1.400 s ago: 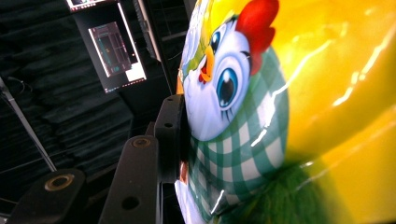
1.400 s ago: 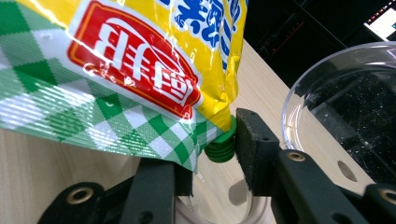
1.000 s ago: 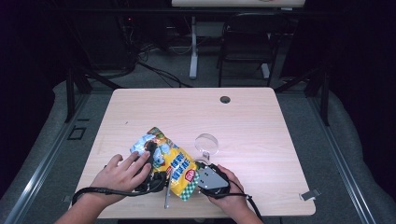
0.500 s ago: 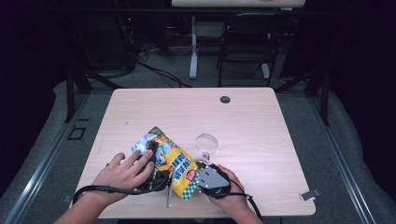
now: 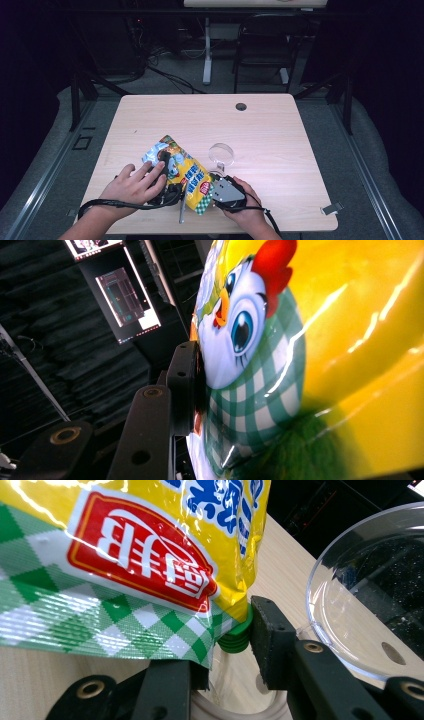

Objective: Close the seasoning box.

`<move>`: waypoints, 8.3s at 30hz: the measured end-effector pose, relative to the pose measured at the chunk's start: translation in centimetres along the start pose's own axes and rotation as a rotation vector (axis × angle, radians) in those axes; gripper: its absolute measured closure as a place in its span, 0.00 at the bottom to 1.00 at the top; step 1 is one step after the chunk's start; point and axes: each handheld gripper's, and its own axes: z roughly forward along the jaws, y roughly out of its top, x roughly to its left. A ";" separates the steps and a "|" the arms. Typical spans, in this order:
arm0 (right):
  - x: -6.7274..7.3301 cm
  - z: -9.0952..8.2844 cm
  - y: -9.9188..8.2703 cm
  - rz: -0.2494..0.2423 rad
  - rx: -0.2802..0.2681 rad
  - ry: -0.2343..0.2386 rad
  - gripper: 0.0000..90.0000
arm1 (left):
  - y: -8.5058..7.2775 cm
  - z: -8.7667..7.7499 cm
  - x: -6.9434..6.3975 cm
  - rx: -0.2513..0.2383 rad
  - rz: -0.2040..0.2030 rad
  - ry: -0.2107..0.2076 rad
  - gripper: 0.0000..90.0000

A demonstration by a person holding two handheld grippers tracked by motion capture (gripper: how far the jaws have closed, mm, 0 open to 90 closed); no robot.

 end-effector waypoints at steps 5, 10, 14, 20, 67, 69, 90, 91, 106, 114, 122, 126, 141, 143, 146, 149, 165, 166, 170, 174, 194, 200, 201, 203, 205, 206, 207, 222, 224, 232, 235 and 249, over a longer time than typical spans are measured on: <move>0.0 0.0 0.0 -0.002 0.000 -0.001 0.78 | 0.0 -0.1 0.1 -0.001 0.004 0.005 0.71; -0.1 0.0 -0.1 0.001 0.002 -0.001 0.78 | 0.1 -0.1 0.1 0.000 0.006 0.002 0.71; -0.1 0.1 -0.1 0.010 0.004 0.003 0.78 | 0.2 -0.2 0.2 -0.001 0.013 0.002 0.72; -0.3 0.0 -0.1 0.025 0.001 0.010 0.78 | 0.2 -0.2 0.4 -0.007 0.025 0.011 0.72; -0.9 0.1 -0.3 0.116 0.003 0.056 0.78 | 0.8 -0.5 1.4 -0.007 0.084 0.012 0.75; -0.9 0.2 -0.3 0.117 0.007 0.061 0.78 | 0.8 -0.5 1.4 -0.008 0.089 0.011 0.76; -0.8 0.3 -0.3 0.114 0.007 0.049 0.79 | 0.9 -0.7 1.3 -0.005 0.121 0.007 0.81; -0.9 0.3 -0.3 0.115 0.006 0.049 0.78 | 0.9 -0.7 1.3 -0.004 0.124 0.008 0.81; -0.9 0.3 -0.3 0.114 0.004 0.048 0.79 | 1.0 -0.8 1.4 -0.005 0.146 0.012 0.83; -0.9 0.2 -0.3 0.111 0.004 0.046 0.79 | 1.0 -0.9 1.5 -0.009 0.153 0.014 0.83; -0.9 0.2 -0.3 0.110 0.000 0.044 0.78 | 1.1 -1.1 1.6 -0.005 0.168 0.025 0.83; -0.9 0.2 -0.3 0.114 -0.004 0.045 0.78 | 1.1 -1.1 1.8 -0.004 0.172 0.024 0.83; -1.0 0.1 -0.3 0.127 -0.006 0.053 0.78 | 1.3 -1.2 2.0 -0.002 0.180 0.028 0.84; -1.0 0.1 -0.3 0.126 -0.006 0.051 0.78 | 1.3 -1.3 2.1 -0.002 0.184 0.028 0.84; -1.0 0.1 -0.3 0.126 -0.007 0.050 0.78 | 1.3 -1.3 2.1 -0.001 0.183 0.027 0.84; -1.0 0.1 -0.3 0.124 -0.006 0.052 0.78 | 1.3 -1.3 2.1 -0.001 0.185 0.027 0.85; -1.0 0.0 -0.2 0.131 -0.009 0.055 0.78 | 1.4 -1.4 2.4 -0.002 0.189 0.025 0.85; -1.1 0.0 -0.2 0.132 -0.008 0.055 0.78 | 1.4 -1.4 2.4 -0.002 0.189 0.025 0.84; -1.1 -0.1 -0.2 0.135 -0.009 0.057 0.78 | 1.4 -1.4 2.5 -0.002 0.190 0.024 0.85; -1.1 -0.1 -0.2 0.137 -0.010 0.059 0.78 | 1.4 -1.4 2.6 -0.002 0.191 0.024 0.84; -1.1 0.0 -0.2 0.145 -0.012 0.068 0.78 | 1.6 -1.5 2.8 0.004 0.206 0.027 0.85; -1.0 0.0 -0.2 0.152 -0.024 0.067 0.78 | 1.6 -1.7 3.1 0.006 0.210 0.036 0.85; -1.0 0.0 -0.2 0.153 -0.025 0.068 0.78 | 1.7 -1.8 3.1 0.005 0.211 0.036 0.85; -1.1 0.0 -0.2 0.148 -0.020 0.071 0.78 | 1.7 -1.8 3.2 0.005 0.218 0.038 0.85; -1.1 0.0 -0.2 0.149 -0.019 0.072 0.78 | 1.7 -1.8 3.2 0.005 0.219 0.036 0.85; -1.1 -0.1 -0.2 0.149 -0.019 0.074 0.78 | 1.7 -1.8 3.2 0.005 0.219 0.038 0.85; -1.0 -0.1 -0.2 0.153 -0.020 0.071 0.78 | 1.7 -1.8 3.2 0.002 0.208 0.036 0.85; -1.1 -0.1 -0.1 0.166 -0.025 0.080 0.78 | 1.6 -1.9 3.3 0.001 0.210 0.034 0.86; -1.1 -0.1 -0.1 0.165 -0.025 0.083 0.78 | 1.6 -1.9 3.3 0.001 0.206 0.030 0.87; -1.0 -0.2 -0.1 0.168 -0.025 0.085 0.78 | 1.7 -2.0 3.5 -0.001 0.219 0.036 0.87; -1.0 -0.2 -0.1 0.169 -0.026 0.087 0.78 | 1.6 -2.0 3.5 0.001 0.211 0.026 0.87; -1.1 -0.3 0.0 0.175 -0.031 0.088 0.78 | 1.7 -2.1 3.7 0.005 0.225 0.031 0.87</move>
